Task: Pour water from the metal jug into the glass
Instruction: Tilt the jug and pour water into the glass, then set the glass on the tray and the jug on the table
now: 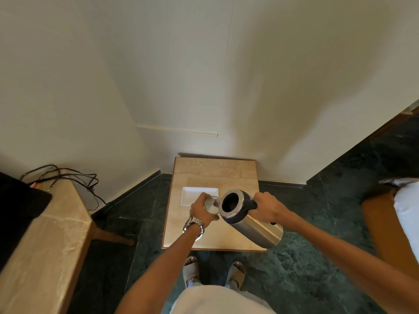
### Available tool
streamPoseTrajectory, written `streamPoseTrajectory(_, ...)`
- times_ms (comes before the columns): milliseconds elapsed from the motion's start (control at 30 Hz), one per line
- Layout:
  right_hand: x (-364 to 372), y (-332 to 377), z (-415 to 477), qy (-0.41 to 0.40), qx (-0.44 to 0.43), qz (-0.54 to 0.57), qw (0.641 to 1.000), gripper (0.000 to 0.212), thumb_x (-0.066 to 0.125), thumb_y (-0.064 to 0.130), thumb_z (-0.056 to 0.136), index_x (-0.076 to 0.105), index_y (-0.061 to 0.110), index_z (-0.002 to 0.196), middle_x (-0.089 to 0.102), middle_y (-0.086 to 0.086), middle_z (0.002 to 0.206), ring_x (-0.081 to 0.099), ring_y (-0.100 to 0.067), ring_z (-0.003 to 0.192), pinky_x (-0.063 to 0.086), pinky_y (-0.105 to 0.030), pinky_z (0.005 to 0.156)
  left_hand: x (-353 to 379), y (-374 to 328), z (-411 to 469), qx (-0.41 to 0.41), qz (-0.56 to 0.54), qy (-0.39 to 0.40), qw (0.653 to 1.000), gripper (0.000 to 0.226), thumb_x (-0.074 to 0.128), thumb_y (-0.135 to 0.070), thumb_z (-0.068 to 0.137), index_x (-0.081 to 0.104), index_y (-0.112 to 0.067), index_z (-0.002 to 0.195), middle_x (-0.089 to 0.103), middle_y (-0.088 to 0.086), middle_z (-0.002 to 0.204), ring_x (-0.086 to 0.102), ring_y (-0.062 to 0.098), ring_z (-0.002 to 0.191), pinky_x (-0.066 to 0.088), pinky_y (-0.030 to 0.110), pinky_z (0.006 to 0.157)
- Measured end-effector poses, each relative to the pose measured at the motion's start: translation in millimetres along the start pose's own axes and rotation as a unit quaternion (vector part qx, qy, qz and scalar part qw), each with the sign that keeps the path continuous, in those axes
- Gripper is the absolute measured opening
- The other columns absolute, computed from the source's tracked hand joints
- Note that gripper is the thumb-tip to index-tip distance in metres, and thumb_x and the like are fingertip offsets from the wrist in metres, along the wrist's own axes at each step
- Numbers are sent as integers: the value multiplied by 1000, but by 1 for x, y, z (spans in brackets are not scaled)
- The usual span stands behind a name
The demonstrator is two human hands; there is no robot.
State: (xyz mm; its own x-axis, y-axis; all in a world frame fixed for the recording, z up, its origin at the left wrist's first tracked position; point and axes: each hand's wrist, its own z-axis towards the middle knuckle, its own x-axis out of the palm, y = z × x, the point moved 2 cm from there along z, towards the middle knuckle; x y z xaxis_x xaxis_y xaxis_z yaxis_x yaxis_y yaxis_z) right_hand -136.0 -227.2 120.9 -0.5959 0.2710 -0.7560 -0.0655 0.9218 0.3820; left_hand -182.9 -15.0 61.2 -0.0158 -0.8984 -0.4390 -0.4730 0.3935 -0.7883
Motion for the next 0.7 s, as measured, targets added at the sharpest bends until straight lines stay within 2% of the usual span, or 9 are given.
streamPoseTrajectory(133,4,-24,-6,-60,13,66,996,24,63,27,74,59,13,55,59,0,49,57,-16,45,41,-28,41,4,-9,16,-8,-26,-11,1000,65,94,-9,64,60,-9,119,70,12,119,65,32,113,59,47,96)
streamPoseTrajectory(200,8,-37,-5,-95,34,119,988,24,64,25,74,64,7,57,65,-8,52,63,-22,47,49,-38,42,5,-11,25,-19,-37,-19,999,67,94,-7,63,61,-11,120,69,11,121,64,33,114,58,48,96)
streamPoseTrajectory(267,12,-46,-2,-125,58,167,976,24,67,21,76,65,6,58,66,-12,53,66,-24,50,52,-42,47,7,-11,35,-29,-35,-27,999,69,95,-7,62,59,-13,121,68,11,123,63,32,115,58,48,97)
streamPoseTrajectory(400,34,-52,19,-176,118,263,941,24,69,18,77,64,10,56,64,-9,49,63,-24,49,50,-37,47,13,2,62,-51,-15,-44,998,72,95,-7,61,56,-15,122,66,12,124,62,33,114,58,46,95)
streamPoseTrajectory(533,76,-57,62,-252,139,347,892,32,72,18,79,56,17,51,54,5,45,52,-10,45,40,-28,44,23,27,102,-65,6,-65,996,74,96,-7,59,54,-15,120,66,12,119,65,34,108,58,41,88)
streamPoseTrajectory(700,125,-66,140,-306,148,406,848,26,74,16,78,60,11,57,62,-2,54,60,-16,53,52,-35,52,40,70,165,-62,40,-77,994,74,96,-8,58,53,-18,117,66,10,118,65,32,106,61,48,89)
